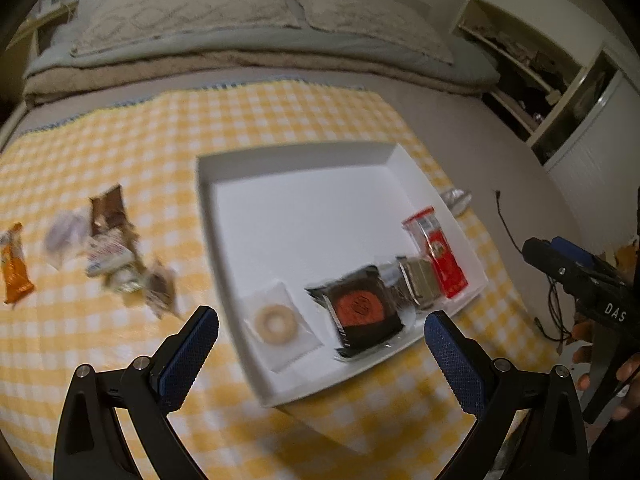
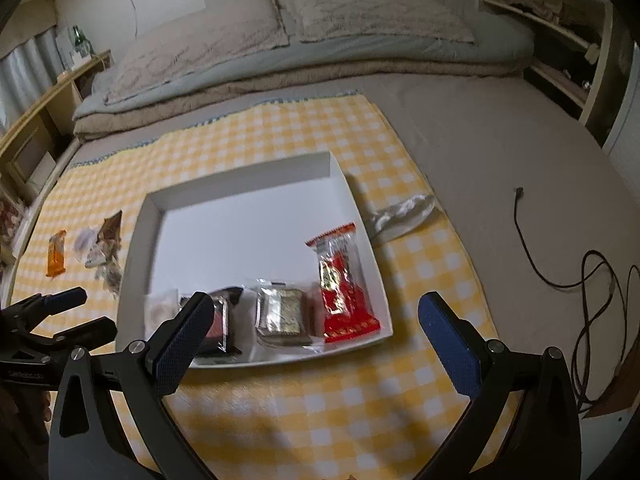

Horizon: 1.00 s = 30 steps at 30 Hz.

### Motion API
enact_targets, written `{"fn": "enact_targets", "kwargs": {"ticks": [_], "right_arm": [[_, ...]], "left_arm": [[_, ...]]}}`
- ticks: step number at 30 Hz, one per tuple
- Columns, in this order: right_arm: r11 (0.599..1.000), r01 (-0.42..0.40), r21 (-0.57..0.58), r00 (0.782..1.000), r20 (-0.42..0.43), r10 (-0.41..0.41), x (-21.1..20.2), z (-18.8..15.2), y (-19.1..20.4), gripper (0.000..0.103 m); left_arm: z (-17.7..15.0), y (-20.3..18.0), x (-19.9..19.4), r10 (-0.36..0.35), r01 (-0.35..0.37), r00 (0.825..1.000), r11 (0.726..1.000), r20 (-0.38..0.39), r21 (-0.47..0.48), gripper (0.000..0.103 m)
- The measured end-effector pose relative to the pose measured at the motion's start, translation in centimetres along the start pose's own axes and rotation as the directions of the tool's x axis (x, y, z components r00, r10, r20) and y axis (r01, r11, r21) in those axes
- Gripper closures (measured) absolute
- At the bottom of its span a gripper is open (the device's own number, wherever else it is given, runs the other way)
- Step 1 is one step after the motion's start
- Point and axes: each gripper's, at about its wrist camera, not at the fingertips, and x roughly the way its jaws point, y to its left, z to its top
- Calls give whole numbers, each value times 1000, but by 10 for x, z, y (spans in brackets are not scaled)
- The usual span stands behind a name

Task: Organize snacks
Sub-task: 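Lift both tools from the tray toward the remaining snacks on the cloth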

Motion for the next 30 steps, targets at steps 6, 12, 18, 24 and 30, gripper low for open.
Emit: {"fn": "enact_targets", "kwargs": {"ticks": [6,12,18,24,30], "right_arm": [[1000,-29,-4,998,54,29,-5,11,24,0],[996,-85,-21,993,85,87,-2,20,61,0],[990,-132,-54,987,88,136,12,28,113,0],[978,-176,-114,979,83,186,24,31,170,0],[960,-228,-164,970,53,239,43,32,223,0]], "left_arm": [[-9,31,-39,66,-68,995,998,78,18,0],[-20,64,-71,116,-114,986,993,122,-18,0],[-33,103,-103,169,-161,972,985,163,-63,0],[-45,150,-132,222,-201,955,972,197,-122,0],[-56,195,-155,283,-239,929,951,238,-197,0]]}}
